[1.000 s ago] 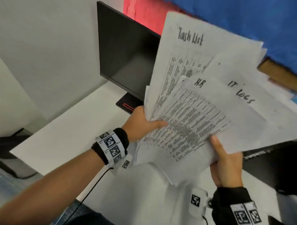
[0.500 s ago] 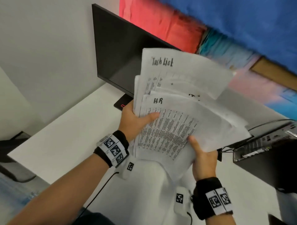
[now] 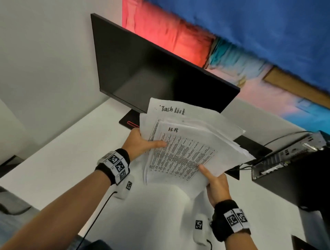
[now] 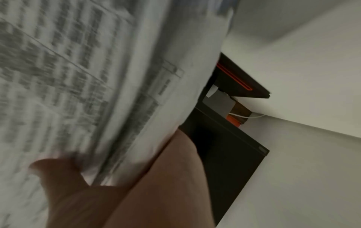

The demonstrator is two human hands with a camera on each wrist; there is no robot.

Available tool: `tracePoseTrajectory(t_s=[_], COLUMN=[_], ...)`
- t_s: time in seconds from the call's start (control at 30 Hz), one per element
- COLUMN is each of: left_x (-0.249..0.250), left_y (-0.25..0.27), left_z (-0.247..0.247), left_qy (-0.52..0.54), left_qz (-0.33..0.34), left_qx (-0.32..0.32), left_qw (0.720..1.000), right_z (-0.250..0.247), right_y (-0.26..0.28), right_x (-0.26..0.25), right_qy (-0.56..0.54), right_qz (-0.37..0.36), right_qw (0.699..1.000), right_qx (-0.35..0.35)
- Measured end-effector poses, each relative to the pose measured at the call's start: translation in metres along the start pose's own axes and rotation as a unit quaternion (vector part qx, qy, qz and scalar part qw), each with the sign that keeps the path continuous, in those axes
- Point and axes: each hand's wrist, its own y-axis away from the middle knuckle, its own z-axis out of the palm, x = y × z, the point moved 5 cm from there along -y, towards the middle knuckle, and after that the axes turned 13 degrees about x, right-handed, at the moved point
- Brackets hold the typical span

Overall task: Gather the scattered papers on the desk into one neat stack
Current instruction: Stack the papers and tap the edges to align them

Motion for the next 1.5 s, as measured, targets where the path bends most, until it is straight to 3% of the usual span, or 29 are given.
tracePoseTrajectory(t_s=[0.13,0.23,0.4,0.47,0.53,0.6,0.73,0.83,0.93,1.03,1.1,1.17,1.23,1.33,1.43,1.5], left_x=[-0.003,-0.006,0.011,0.011,0.004,-0.006,-0.023,-0.037,-0.048,-0.044,-0.033,-0.020,-0.003,0.014,0.019,0.003], left_y=[0.000,0.005,0.004,0.000,-0.003,0.002,0.016,0.017,0.019,0.014,0.005,-0.003,-0.008,-0.010,-0.001,0.002], left_z=[0.003,0.021,0.013,0.002,-0.002,0.007,0.022,0.019,0.018,-0.009,-0.043,-0.077,-0.098,-0.103,-0.069,-0.044], left_qy=[0.003,0.006,0.055,0.107,0.166,0.213,0.311,0.365,0.330,0.312,0.330,0.328,0.304,0.166,0.025,-0.059], left_qz=[-0.009,-0.014,-0.021,-0.036,-0.072,-0.122,-0.182,-0.207,-0.216,-0.207,-0.220,-0.264,-0.268,-0.200,-0.158,-0.150], left_qx=[-0.004,-0.021,0.046,0.087,0.101,0.067,0.015,0.011,-0.004,-0.012,-0.025,-0.062,-0.129,-0.180,-0.236,-0.232], left_qw=[1.000,1.000,0.997,0.990,0.978,0.967,0.932,0.908,0.919,0.927,0.918,0.905,0.905,0.949,0.958,0.959], right_z=[-0.012,-0.001,-0.020,-0.031,-0.024,-0.010,-0.007,-0.004,0.004,-0.004,-0.020,-0.038,-0.053,-0.067,-0.052,-0.032], right_y=[-0.007,-0.007,-0.017,-0.013,-0.004,0.003,0.009,0.019,0.027,0.016,0.008,0.003,0.001,0.000,0.003,0.006], right_x=[0.018,0.025,0.019,0.034,0.048,0.050,0.033,0.032,0.037,0.020,0.001,-0.018,-0.033,-0.044,-0.039,-0.028], right_qy=[0.009,0.052,0.029,0.033,-0.034,-0.131,-0.250,-0.239,-0.159,-0.128,-0.093,-0.057,-0.045,-0.060,-0.050,-0.009], right_qz=[0.062,0.053,0.011,0.063,0.138,0.197,0.192,0.208,0.237,0.166,0.118,0.085,0.075,0.084,0.108,0.119], right_qw=[0.998,0.997,0.998,0.994,0.987,0.970,0.945,0.947,0.958,0.977,0.988,0.994,0.996,0.994,0.993,0.993], right_qx=[0.012,0.001,0.048,0.078,0.080,0.053,0.082,0.057,0.030,0.037,0.038,0.034,0.030,0.043,0.009,-0.015])
